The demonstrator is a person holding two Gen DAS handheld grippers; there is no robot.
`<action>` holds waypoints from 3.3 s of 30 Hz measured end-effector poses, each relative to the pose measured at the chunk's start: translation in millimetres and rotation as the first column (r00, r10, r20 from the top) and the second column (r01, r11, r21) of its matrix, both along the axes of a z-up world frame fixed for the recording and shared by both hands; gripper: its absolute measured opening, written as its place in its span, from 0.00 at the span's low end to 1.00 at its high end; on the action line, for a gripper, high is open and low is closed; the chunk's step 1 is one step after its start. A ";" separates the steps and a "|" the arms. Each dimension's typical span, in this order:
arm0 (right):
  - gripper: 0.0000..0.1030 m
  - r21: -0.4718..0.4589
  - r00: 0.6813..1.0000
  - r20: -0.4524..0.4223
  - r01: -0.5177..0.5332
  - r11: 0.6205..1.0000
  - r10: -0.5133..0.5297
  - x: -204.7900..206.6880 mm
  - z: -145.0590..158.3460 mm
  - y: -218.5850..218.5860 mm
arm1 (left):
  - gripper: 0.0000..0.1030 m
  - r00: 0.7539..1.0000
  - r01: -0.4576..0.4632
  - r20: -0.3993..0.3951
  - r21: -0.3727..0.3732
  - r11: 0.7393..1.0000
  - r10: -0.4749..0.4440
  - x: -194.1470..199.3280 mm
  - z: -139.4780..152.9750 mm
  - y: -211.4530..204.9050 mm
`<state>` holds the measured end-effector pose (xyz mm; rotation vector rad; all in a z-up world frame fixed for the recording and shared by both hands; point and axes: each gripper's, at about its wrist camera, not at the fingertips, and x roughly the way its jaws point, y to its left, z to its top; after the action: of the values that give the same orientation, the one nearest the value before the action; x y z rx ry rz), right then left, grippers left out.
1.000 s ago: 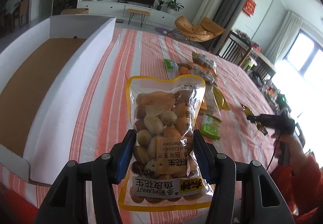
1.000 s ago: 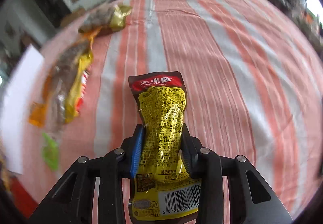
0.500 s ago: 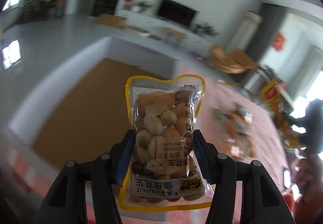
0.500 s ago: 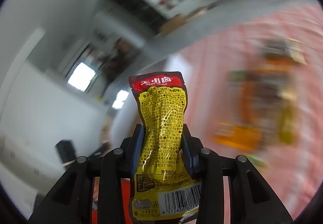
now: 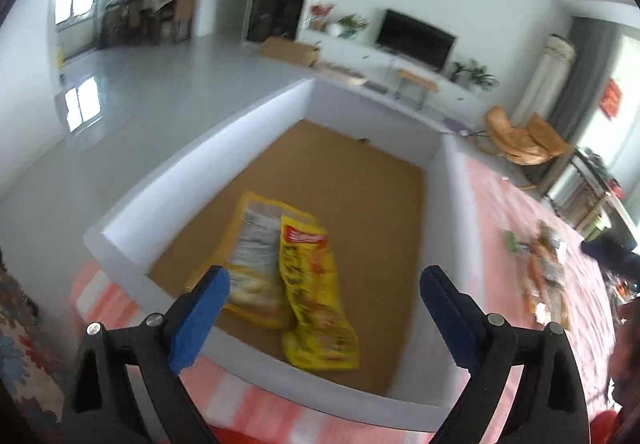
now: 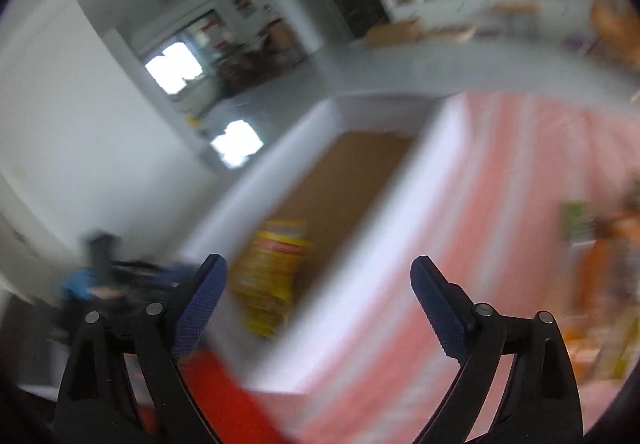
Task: Organize snacks
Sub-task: 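Carry both packets into the cardboard box and open both grippers, then return both tools above the table near the remaining snacks, then grasp the orange sausage bag with the left gripper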
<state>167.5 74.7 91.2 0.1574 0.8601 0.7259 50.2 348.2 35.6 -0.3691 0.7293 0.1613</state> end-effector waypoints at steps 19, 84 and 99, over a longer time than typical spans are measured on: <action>0.94 -0.444 0.789 0.126 0.587 0.677 -0.602 -62.3 -154.6 -329.2 | 0.99 0.878 0.437 -0.193 -0.047 0.898 -0.437 74.8 -88.1 -273.9; 1.00 -0.449 0.798 0.084 0.565 0.692 -0.597 -56.2 -176.3 -339.9 | 0.99 0.878 0.470 -0.134 0.052 0.881 -0.460 98.6 -87.6 -282.3; 1.00 -0.451 0.795 0.084 0.568 0.688 -0.601 -56.2 -176.1 -339.6 | 0.76 0.753 0.603 -0.339 0.011 0.798 -0.565 261.7 -100.4 -378.3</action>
<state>111.4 -265.0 -84.9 0.0276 0.9565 -0.1050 311.9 -30.1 -64.7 0.0221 1.1230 -0.3447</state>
